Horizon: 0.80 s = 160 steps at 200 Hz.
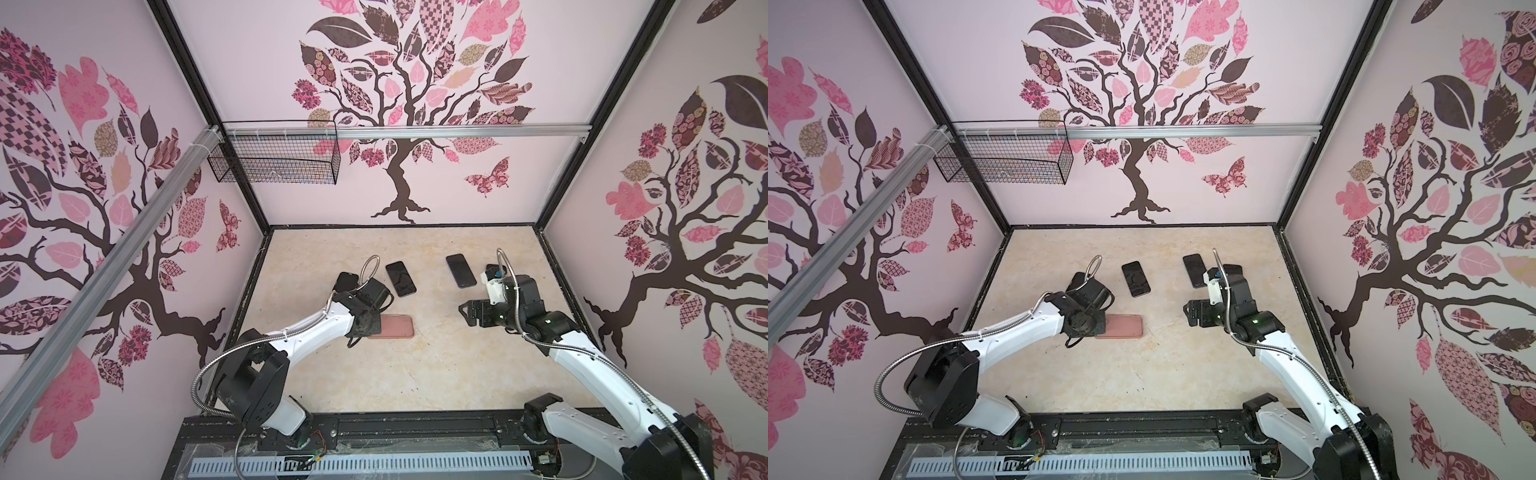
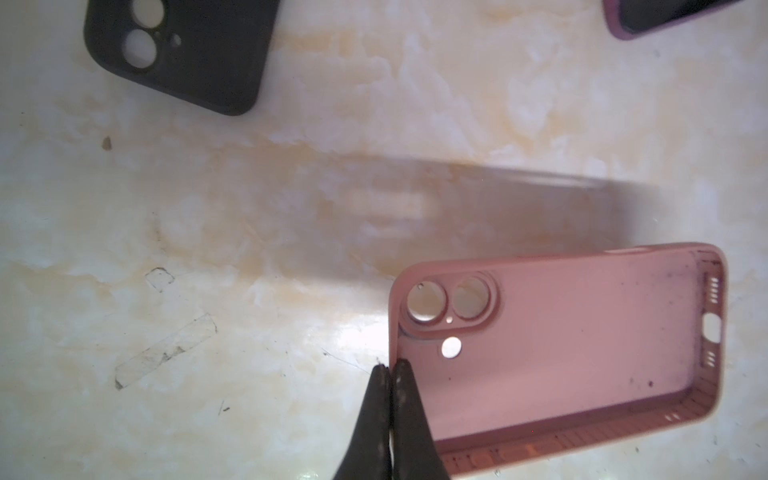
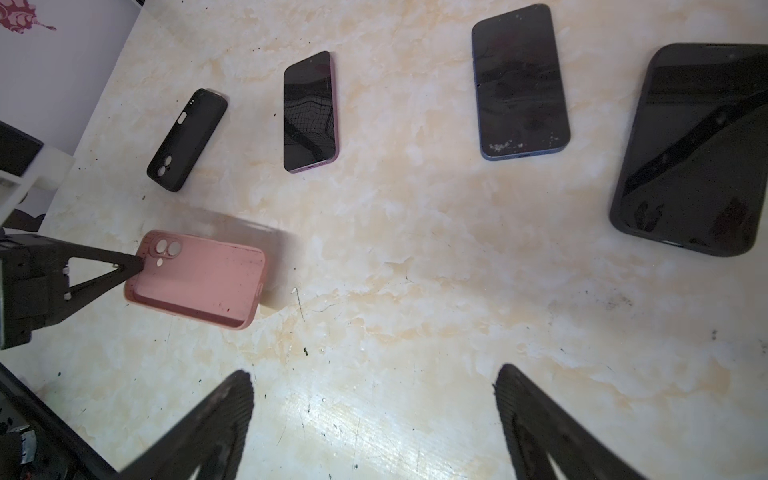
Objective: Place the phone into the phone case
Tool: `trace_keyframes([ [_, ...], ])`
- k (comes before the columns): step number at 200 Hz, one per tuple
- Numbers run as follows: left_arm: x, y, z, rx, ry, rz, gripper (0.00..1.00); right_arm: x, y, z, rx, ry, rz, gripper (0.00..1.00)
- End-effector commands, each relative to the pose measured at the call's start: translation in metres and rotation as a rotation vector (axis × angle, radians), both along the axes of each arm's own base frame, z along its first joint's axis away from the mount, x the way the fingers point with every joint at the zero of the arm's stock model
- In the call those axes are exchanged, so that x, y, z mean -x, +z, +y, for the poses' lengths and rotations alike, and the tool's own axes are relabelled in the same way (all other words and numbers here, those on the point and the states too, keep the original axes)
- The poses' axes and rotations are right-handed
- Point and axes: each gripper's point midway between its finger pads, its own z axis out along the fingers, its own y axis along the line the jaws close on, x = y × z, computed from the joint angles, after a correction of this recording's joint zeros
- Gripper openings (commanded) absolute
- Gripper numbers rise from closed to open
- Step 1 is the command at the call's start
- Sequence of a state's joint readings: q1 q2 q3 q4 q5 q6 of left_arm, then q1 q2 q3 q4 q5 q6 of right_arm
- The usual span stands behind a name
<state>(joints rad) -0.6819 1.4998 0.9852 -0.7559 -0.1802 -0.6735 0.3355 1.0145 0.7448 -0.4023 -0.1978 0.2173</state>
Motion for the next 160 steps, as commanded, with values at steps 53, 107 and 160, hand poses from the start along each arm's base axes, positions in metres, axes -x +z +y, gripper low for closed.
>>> trace_keyframes([
  [53,0.04,-0.016,-0.015,0.012,-0.021,-0.027,0.0,-0.001,-0.003,-0.003,0.029,-0.008,0.009,0.94],
  [107,0.045,-0.029,-0.033,0.011,-0.032,-0.04,0.0,-0.001,-0.004,-0.002,0.03,-0.005,0.016,0.94],
  [160,0.055,-0.048,-0.042,0.015,-0.027,-0.004,0.0,0.0,-0.005,-0.003,0.032,-0.007,0.021,0.94],
])
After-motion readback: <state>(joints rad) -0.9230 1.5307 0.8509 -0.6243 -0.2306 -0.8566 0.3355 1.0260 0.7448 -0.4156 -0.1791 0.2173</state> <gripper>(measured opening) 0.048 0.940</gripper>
